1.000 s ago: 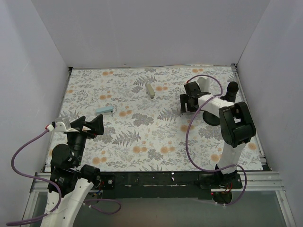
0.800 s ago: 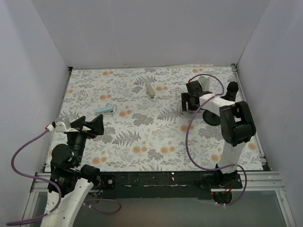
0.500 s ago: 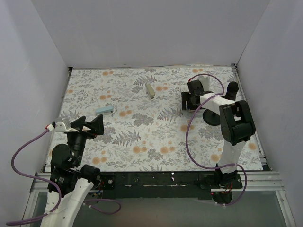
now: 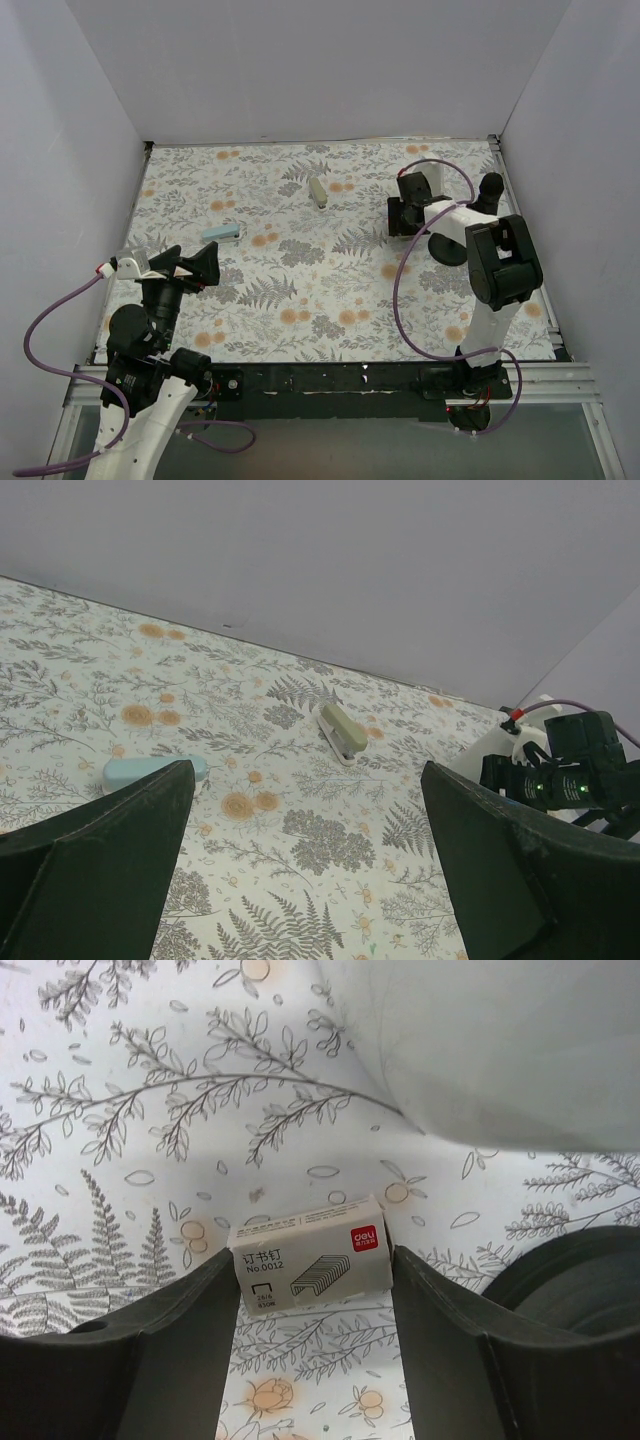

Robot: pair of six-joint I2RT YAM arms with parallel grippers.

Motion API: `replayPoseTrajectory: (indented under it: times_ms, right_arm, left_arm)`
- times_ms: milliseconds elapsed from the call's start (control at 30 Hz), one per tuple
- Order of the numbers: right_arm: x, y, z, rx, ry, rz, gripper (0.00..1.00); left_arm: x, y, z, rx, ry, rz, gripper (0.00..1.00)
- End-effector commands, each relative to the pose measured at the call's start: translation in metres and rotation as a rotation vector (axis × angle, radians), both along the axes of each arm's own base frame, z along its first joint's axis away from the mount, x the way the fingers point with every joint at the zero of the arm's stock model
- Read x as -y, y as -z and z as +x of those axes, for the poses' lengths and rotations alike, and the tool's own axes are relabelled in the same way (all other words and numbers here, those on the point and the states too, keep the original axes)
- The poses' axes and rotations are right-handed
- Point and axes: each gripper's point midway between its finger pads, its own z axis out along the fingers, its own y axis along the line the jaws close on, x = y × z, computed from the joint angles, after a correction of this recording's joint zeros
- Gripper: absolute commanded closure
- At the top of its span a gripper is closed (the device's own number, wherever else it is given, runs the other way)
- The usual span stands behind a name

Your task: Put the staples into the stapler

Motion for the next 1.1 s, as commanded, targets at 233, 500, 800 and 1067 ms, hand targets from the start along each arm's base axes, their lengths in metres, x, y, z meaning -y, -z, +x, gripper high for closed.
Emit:
replayPoseTrajectory:
  times_ms: [233,500,800,1067]
  right_arm:
    - [-0.052,-0.013,-0.075,-0.016,-0.114,0.013,0.37]
    - [-0.095,-0.009,-0.146,-0.049,-0.140,0.008,0.37]
    - [-0.142,-0.001,-0.191,-0.072,-0.153,0.008,0.29]
    - [-0.157,-0.029,-0.206,-0.052,-0.221,0.088,0.12]
  left_arm:
    - [0.004,0.005,0.003,-0.013,0.016,0.015,0.02]
    - [0.011,0.010,0.006,-0.036,0.045,0.024,0.02]
    - [0.026,0.021,0.014,-0.098,0.116,0.044,0.02]
    - [0.058,0.046,0.025,-0.218,0.269,0.076,0.02]
